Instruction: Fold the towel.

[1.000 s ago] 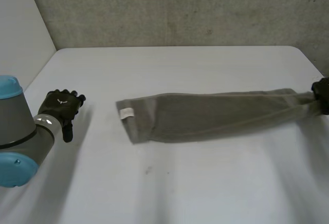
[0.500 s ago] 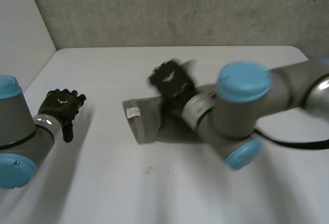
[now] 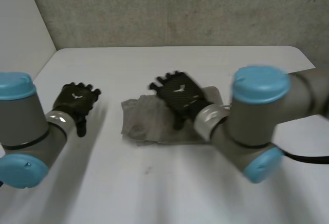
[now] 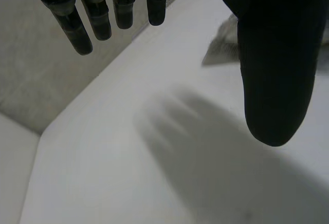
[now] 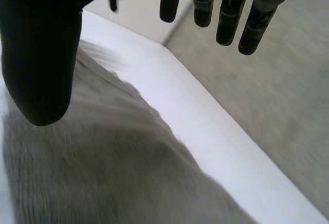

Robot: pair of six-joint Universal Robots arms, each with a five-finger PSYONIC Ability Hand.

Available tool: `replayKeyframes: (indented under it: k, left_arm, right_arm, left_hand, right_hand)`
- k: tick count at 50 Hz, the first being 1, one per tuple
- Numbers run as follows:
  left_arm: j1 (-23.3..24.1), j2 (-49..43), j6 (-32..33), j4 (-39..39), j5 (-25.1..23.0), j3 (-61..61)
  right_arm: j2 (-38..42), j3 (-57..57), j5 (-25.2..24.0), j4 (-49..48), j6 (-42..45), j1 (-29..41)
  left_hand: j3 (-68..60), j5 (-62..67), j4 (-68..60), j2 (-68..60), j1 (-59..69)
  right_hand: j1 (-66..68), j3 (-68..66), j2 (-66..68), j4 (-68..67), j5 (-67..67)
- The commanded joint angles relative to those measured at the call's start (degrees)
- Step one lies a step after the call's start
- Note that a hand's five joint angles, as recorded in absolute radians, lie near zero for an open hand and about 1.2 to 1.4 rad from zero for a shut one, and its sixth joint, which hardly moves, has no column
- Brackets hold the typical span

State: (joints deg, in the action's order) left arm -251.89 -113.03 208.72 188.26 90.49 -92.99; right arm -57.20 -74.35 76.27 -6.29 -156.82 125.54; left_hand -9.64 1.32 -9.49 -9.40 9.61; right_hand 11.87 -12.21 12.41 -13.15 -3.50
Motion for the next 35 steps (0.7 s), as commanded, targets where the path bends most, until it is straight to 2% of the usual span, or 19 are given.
replayKeyframes:
  k: [1, 8, 13, 15, 18, 20, 21, 23, 24, 26, 35]
  left_arm:
    - [8.5, -0.3, -4.1, 0.0, 0.0, 4.6]
    - [14.5, -4.2, -10.1, 0.0, 0.0, 9.8]
    - [16.9, -9.0, -13.0, -0.1, 0.6, 14.6]
    - [17.1, -10.5, -13.3, -0.1, 0.9, 15.6]
    - [17.2, -13.0, -13.3, -0.2, 1.9, 17.2]
    - [17.2, -15.5, -13.3, -0.3, 4.1, 18.0]
    - [17.2, -15.6, -13.3, -0.3, 4.1, 18.0]
    - [17.2, -16.9, -13.3, -0.5, 6.2, 17.8]
    - [17.2, -16.9, -13.3, -0.5, 6.2, 17.8]
    - [17.2, -17.1, -13.2, -0.5, 7.0, 17.4]
    - [17.4, -12.8, -13.9, -0.6, 7.4, 13.3]
  right_arm:
    - [-5.1, -10.5, -0.5, 1.8, -1.3, -9.4]
    - [-5.9, -17.8, -1.1, 0.8, -0.9, -13.9]
    - [-5.5, -21.3, -1.2, -2.4, 1.1, -16.3]
    - [-4.6, -22.9, -1.2, -5.7, 2.3, -17.3]
    - [-3.9, -23.3, -1.1, -7.3, 2.7, -17.7]
    - [-2.4, -23.5, -0.9, -9.8, 3.1, -17.9]
    - [-2.4, -23.5, -0.9, -9.8, 3.1, -17.9]
    - [-1.6, -23.4, -1.0, -11.5, 3.2, -18.1]
    - [-1.6, -23.4, -1.0, -11.5, 3.2, -18.1]
    - [-0.7, -22.9, -0.5, -12.6, 3.1, -18.2]
    - [-2.9, -21.5, -0.2, -12.8, 2.6, -17.7]
  left_hand:
    - [-0.4, -1.3, -0.6, -0.6, 0.4]
    - [-1.1, -0.6, -1.2, -1.3, 1.1]
    - [-1.4, -0.3, -1.6, -1.7, 1.4]
    - [-1.6, -0.1, -1.7, -1.8, 1.6]
    - [-1.8, 0.1, -1.9, -2.0, 1.8]
    - [-1.8, 0.1, -1.9, -2.0, 1.8]
    - [-1.8, 0.1, -1.9, -2.0, 1.8]
    - [-1.6, -0.1, -1.7, -1.8, 1.6]
    - [-1.6, -0.1, -1.7, -1.8, 1.6]
    - [-1.4, -0.3, -1.6, -1.7, 1.4]
    - [-0.7, -0.9, -0.9, -1.0, 0.8]
  right_hand:
    - [-1.9, 2.2, -2.4, 3.2, 3.5]
    - [-1.9, 2.2, -2.4, 3.2, 3.5]
    - [8.5, -8.1, 7.9, -7.2, -6.8]
    - [18.7, -18.3, 18.2, -17.4, -17.1]
    - [23.8, -23.4, 23.2, -22.5, -22.2]
    - [42.0, -41.7, 41.5, -40.7, -40.4]
    - [42.1, -41.8, 41.6, -40.8, -40.5]
    - [54.3, -54.0, 53.8, -53.1, -52.7]
    - [54.4, -54.1, 53.9, -53.1, -52.8]
    - [68.1, -67.7, 67.5, -66.8, -66.4]
    - [68.1, -67.8, 67.6, -66.8, -66.5]
